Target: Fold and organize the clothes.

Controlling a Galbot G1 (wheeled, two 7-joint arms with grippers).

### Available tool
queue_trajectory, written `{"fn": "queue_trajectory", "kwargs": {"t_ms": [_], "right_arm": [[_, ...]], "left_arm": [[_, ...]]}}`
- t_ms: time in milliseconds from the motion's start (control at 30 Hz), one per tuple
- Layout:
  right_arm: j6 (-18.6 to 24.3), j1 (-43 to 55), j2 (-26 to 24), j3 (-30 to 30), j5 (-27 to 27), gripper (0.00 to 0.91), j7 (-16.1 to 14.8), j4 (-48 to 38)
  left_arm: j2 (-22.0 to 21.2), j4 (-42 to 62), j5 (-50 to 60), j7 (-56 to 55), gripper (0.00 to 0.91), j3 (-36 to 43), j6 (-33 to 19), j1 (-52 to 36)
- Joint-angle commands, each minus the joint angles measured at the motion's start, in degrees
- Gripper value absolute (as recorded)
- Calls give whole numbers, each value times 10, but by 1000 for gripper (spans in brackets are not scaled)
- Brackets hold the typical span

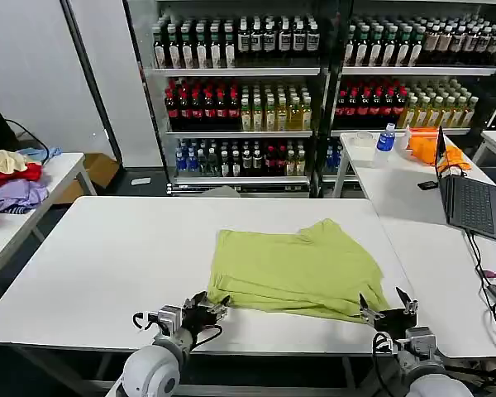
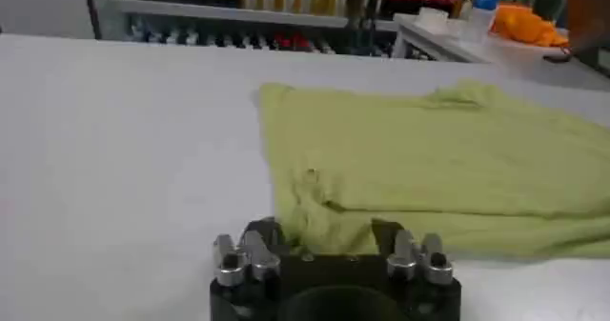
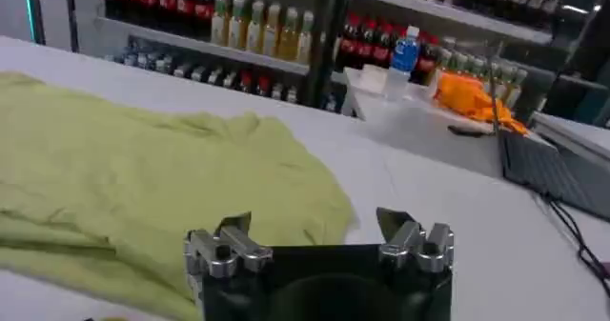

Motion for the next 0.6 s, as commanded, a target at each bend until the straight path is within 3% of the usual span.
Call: {"fn": "queue_trajectory", "kwargs": {"t_ms": [33,600], "right_arm": [[5,1,-1,0,0,907,-1,-1],[-1,5,-8,5,7,907,1,10]], "left_arm": [[-3,16,-12,2,30,3,-4,-14],[-1,-20,-20,5,30,-14,-30,37]]}}
